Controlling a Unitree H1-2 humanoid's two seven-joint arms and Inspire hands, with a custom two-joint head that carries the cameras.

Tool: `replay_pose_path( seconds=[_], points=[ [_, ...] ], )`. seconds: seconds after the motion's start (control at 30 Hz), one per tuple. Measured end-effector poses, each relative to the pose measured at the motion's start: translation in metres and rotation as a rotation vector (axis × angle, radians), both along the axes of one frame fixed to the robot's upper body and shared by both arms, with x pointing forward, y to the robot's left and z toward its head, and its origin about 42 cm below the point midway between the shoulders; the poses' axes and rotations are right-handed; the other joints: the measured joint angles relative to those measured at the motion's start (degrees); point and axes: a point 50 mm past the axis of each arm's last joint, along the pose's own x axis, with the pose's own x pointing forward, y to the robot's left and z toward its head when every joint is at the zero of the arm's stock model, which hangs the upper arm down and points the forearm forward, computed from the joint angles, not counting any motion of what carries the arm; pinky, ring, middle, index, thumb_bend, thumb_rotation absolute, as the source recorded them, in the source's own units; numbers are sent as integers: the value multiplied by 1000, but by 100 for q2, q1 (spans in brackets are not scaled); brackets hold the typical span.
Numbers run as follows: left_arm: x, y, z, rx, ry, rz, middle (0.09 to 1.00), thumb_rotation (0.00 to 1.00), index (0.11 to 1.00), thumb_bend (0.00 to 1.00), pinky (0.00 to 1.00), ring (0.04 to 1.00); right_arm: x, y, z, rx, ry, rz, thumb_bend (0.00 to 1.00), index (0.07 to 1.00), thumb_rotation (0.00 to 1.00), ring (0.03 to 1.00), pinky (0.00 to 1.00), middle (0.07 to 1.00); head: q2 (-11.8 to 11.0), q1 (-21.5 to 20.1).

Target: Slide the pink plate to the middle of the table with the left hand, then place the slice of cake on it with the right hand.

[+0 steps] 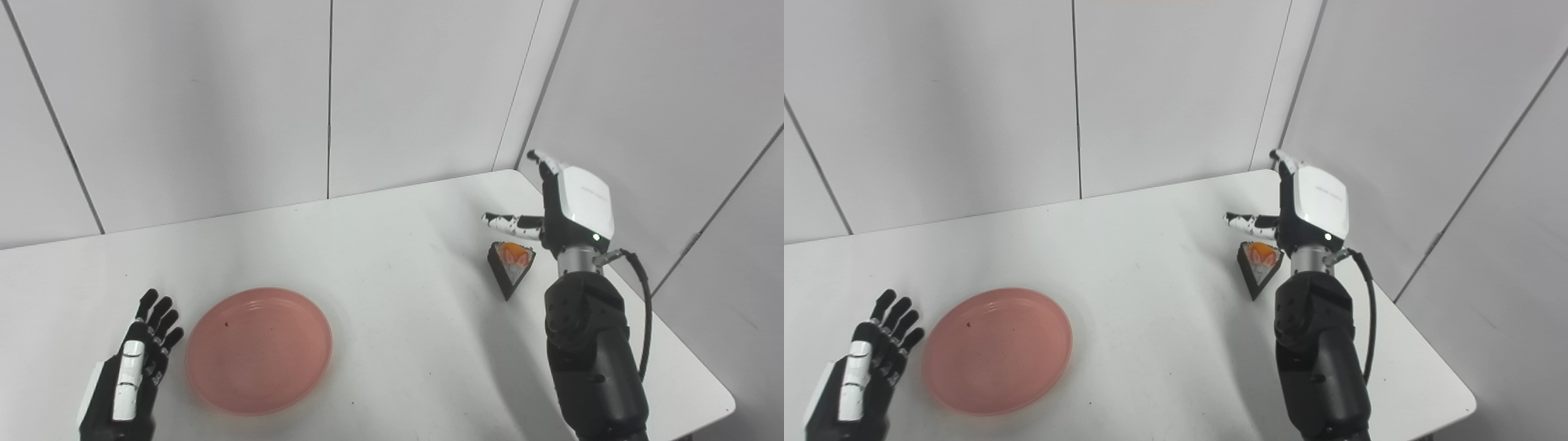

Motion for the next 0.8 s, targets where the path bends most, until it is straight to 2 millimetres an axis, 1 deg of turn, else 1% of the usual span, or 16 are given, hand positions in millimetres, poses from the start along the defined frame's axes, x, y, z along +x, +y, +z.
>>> replay_pose_path(
  seconds=[0.13,0.3,0.57,0.67,0.7,0.73,0.8],
  points=[
    [0,1,0,4,-1,-3,963,904,942,697,930,960,5,-1,-9,-11,36,1,795,823,381,882,931,845,0,-17],
    [1,4,-1,13,-10,-6,954,902,936,689,913,950,12,-5,-24,7,90,-4,800,821,382,885,939,856,0,-26],
    [3,5,-1,23,-13,-12,949,907,929,684,904,943,20,-9,-44,29,141,-14,815,809,348,847,894,820,-9,-18],
    [3,5,-1,24,-13,-13,953,909,932,691,905,947,23,-12,-52,27,160,-19,798,809,351,849,880,828,9,0],
    [3,5,-1,24,-13,-13,953,905,931,698,909,947,24,-13,-54,27,166,-18,789,793,345,840,864,819,0,9],
    [3,5,-1,24,-13,-13,954,902,932,699,915,949,25,-14,-57,31,174,-16,781,752,328,821,837,796,0,9],
    [3,5,-1,24,-13,-13,952,904,932,695,914,947,27,-17,-63,45,185,-18,777,721,314,804,812,780,26,9]
  ],
)
